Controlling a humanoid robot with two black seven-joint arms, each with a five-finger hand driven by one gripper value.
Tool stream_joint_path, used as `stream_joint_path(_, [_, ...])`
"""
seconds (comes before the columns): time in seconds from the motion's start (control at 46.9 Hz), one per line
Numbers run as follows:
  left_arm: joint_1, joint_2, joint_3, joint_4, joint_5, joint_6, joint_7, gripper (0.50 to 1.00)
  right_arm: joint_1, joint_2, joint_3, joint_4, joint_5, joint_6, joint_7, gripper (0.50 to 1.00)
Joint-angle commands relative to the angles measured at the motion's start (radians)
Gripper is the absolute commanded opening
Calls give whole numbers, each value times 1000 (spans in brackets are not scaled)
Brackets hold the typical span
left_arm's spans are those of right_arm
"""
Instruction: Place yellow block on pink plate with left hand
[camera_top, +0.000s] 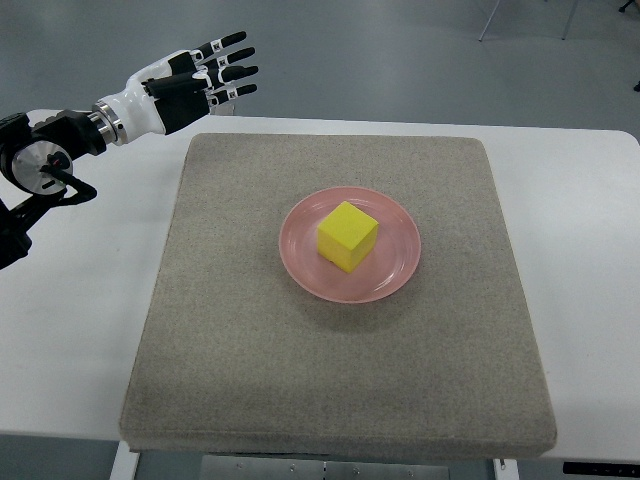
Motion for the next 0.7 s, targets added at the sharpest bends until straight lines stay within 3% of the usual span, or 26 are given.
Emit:
stream_joint_path(0.0, [25, -1, -4, 1, -63, -26, 1, 994, 0, 0, 0, 0, 0, 1, 1, 924])
stream_joint_path(0.405, [108, -5, -9, -7, -187, -35, 10, 994, 0, 0, 6, 0, 0, 1, -1, 924])
stream_joint_path(0.576, [112, -2, -7, -8, -189, -35, 67, 994, -2, 0, 1, 15, -5, 4, 1, 924])
stream_joint_path(0.683, [112, 2, -12, 3, -189, -52, 67, 994, -2, 0, 1, 15, -3, 4, 1, 924])
